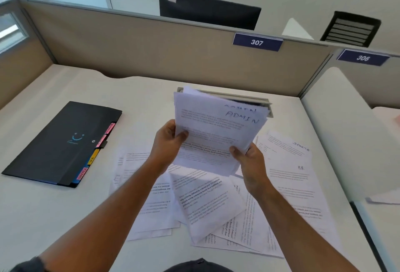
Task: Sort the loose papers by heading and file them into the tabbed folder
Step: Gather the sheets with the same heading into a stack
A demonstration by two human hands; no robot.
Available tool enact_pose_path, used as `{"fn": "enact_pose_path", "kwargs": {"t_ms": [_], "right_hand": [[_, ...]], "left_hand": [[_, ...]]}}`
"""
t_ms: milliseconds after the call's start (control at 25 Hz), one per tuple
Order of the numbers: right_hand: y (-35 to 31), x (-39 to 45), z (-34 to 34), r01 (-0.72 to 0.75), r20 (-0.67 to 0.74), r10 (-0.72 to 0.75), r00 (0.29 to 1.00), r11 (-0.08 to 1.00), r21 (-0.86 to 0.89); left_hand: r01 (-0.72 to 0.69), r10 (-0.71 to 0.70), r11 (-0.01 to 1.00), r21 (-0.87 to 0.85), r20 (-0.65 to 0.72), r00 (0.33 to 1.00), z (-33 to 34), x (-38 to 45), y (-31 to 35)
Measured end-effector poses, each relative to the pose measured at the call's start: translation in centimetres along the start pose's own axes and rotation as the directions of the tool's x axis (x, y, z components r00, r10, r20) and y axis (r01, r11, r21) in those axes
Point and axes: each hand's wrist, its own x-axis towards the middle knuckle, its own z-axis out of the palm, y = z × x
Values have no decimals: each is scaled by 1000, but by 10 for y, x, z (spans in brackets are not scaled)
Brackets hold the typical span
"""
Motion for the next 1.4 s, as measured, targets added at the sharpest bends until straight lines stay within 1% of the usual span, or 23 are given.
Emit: {"fn": "enact_pose_path", "kwargs": {"t_ms": [120,200,360,520,600,760,920,1080,1160,1240,1400], "right_hand": [[23,-10,-6,-59,-23,59,998,998,8],[29,-12,-6,-71,-37,71,997,997,14],[29,-10,-4,-72,-51,73,996,997,32],[26,-10,-6,-53,-45,54,998,998,26],[30,-10,-9,-69,-22,69,997,998,8],[42,-12,-10,-123,24,125,992,990,-63],[42,-15,-6,-112,22,114,993,991,-79],[33,-9,-4,-127,-5,128,992,979,-158],[29,-8,-2,-144,-17,143,990,973,-181],[29,-7,1,-160,-1,163,987,970,-185],[41,-9,12,-245,60,264,963,944,-222]], "left_hand": [[73,-75,996,59,23,997,13,-7,-19],[92,-94,992,83,24,995,19,-8,-25],[78,-80,995,69,32,996,24,-4,-21],[36,-38,998,59,31,999,23,-6,-21],[53,-57,995,85,43,997,21,-7,-29],[92,-111,975,203,84,990,22,-15,-47],[92,-111,976,195,90,990,25,-21,-48],[90,-99,976,198,36,994,18,-13,-48],[122,-123,975,184,-3,992,10,-10,-48],[174,-172,973,153,-27,985,0,-10,-50],[304,-300,948,94,-53,953,-21,-17,-63]]}}
